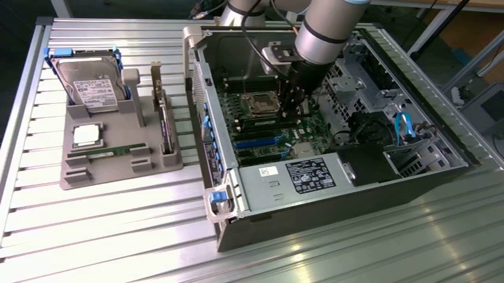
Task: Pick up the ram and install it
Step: 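Insert the ram into the slot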
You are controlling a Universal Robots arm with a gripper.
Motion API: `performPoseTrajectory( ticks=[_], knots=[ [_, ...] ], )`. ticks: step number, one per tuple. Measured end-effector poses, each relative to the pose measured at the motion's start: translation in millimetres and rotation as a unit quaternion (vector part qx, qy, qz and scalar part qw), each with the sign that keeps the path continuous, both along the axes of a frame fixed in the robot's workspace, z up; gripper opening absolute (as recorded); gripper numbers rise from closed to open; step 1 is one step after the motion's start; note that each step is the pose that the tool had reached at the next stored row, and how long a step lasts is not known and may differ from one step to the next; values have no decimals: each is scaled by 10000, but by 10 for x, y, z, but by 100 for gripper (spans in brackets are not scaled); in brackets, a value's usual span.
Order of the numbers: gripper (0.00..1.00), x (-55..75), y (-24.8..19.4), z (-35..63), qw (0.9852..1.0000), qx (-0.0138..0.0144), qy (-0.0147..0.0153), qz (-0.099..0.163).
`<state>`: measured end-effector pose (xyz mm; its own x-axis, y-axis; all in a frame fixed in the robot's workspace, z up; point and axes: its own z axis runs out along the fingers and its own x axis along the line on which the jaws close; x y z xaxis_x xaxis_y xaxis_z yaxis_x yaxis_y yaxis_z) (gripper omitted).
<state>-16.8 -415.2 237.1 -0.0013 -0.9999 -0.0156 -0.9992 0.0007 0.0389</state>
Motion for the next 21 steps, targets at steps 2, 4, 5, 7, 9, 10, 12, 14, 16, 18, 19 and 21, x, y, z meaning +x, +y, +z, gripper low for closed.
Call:
performPoseTrajectory(
  ticks=[2,4,5,7,9,10,12,14,16,18,19,21],
  knots=[
    [13,4,0,-1,10000,1,19,0],
    [13,6,0,0,10000,1,31,-1],
    [13,6,0,-1,10000,1,32,-1],
    [13,7,0,-1,10000,1,32,-1],
    [13,7,0,-1,10000,1,32,-1],
    [13,4,0,-3,10000,2,32,0],
    [13,3,0,-3,10000,1,32,0],
    [13,0,0,-3,10000,1,31,-1],
    [13,-9,1,-3,10000,1,26,-1],
    [13,-8,1,-3,10000,1,26,0],
    [13,-8,1,-3,10000,1,26,0],
    [13,-8,2,-14,10000,1,26,0]
  ],
)
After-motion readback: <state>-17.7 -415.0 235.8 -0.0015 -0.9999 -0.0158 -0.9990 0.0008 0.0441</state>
